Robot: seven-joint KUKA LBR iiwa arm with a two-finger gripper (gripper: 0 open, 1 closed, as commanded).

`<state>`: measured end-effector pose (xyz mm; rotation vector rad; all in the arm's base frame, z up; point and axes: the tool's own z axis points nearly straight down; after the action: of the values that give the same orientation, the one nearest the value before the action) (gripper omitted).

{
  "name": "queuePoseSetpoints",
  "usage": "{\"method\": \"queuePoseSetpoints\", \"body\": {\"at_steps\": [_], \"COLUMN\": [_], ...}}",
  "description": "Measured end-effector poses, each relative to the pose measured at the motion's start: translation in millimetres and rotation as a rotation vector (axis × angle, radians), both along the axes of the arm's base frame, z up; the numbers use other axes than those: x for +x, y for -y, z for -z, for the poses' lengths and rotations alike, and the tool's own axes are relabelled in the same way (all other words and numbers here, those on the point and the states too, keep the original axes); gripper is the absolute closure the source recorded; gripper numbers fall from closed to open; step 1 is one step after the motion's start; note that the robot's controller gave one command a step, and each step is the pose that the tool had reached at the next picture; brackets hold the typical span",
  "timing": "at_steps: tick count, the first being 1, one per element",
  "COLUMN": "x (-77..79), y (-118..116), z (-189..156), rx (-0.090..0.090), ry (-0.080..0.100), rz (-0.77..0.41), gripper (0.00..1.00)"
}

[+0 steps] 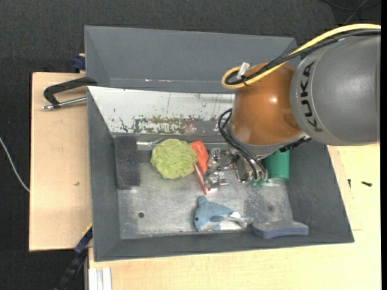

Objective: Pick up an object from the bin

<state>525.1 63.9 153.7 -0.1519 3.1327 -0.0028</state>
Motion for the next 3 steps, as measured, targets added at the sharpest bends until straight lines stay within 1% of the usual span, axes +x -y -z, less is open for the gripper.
{"method": "queuePoseSetpoints", "body": {"at_steps": [1,2,3], "x": [-3.7,26.3,27.6], "y": [4,-96,-91], "z": [-43,22,19], "rx": [0.007,0.007,0.005], "ry": [-0.005,-0.006,-0.002], "rz": [0.133,0.342,0.347], "gripper": [1.00,0.00,0.00]}}
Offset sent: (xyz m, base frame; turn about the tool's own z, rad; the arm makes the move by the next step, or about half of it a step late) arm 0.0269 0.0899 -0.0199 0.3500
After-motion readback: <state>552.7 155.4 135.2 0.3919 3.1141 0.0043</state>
